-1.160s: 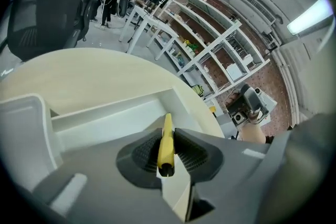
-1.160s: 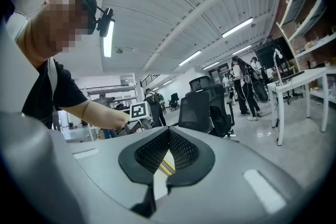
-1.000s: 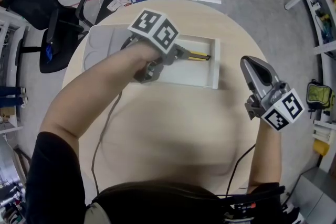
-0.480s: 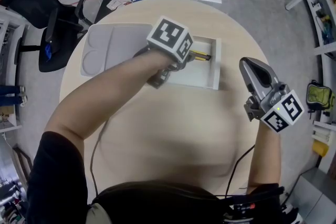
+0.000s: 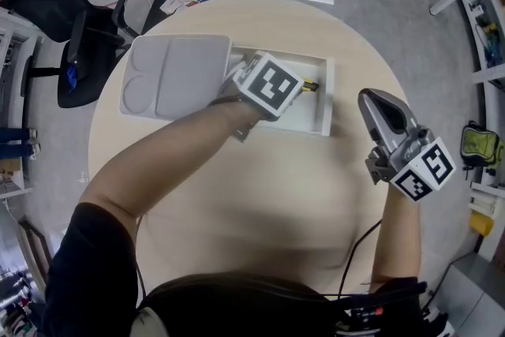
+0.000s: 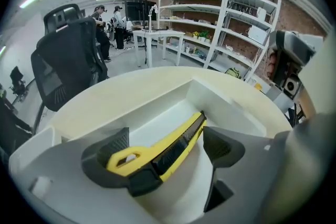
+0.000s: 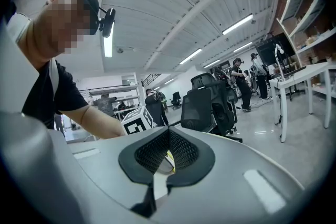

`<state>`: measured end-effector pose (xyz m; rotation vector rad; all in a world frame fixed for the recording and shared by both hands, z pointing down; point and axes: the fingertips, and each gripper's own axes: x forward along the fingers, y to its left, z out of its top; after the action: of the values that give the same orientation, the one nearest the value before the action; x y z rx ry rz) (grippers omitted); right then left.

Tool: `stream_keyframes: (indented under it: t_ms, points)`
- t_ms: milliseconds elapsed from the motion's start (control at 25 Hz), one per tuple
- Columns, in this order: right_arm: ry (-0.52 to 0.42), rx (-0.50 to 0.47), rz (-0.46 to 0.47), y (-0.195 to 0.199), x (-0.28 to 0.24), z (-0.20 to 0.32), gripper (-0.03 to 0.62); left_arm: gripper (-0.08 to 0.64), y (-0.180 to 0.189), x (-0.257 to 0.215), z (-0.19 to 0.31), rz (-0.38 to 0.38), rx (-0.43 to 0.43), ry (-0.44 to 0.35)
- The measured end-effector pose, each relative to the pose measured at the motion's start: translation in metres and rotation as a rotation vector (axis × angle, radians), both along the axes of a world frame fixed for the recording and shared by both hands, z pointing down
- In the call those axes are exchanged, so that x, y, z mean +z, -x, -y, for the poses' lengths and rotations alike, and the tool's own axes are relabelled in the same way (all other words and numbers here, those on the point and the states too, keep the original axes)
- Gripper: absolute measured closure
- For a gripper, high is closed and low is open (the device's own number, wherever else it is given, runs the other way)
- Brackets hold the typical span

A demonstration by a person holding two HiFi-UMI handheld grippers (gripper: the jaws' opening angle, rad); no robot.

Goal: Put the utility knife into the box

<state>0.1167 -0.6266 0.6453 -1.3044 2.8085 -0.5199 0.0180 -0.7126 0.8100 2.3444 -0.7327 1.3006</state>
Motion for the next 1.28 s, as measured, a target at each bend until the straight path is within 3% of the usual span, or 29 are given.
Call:
stream_keyframes:
  t_ms: [280, 600, 720, 840, 1120, 1280]
  points:
    - [-0.007, -0.008, -0.001, 0.001, -0.002, 0.000, 0.578, 0.149, -0.002, -0.010, -0.001, -0.019, 0.041, -0.062]
    - [-0.011, -0.016, 0.001, 0.003, -0.006, 0.000, 0.578, 0.147, -0.006, -0.036, -0.002, -0.055, 0.106, -0.095]
    - [-0.012, -0.014, 0.001, 0.003, -0.005, 0.000, 0.578, 0.147, -0.007, -0.032, -0.008, -0.063, 0.117, -0.064]
    - [-0.008, -0.010, 0.003, 0.003, -0.004, -0.002, 0.578, 0.147, -0.007, -0.035, -0.006, -0.064, 0.121, -0.105]
    - [0.005, 0.007, -0.002, 0.000, -0.005, -0.005, 0.578, 0.164, -0.010, -0.067, -0.008, -0.216, 0.107, -0.169]
    - [0.005, 0.021, -0.011, 0.003, -0.015, -0.008, 0.578, 0.237, -0.002, -0.103, -0.005, -0.332, 0.070, -0.223]
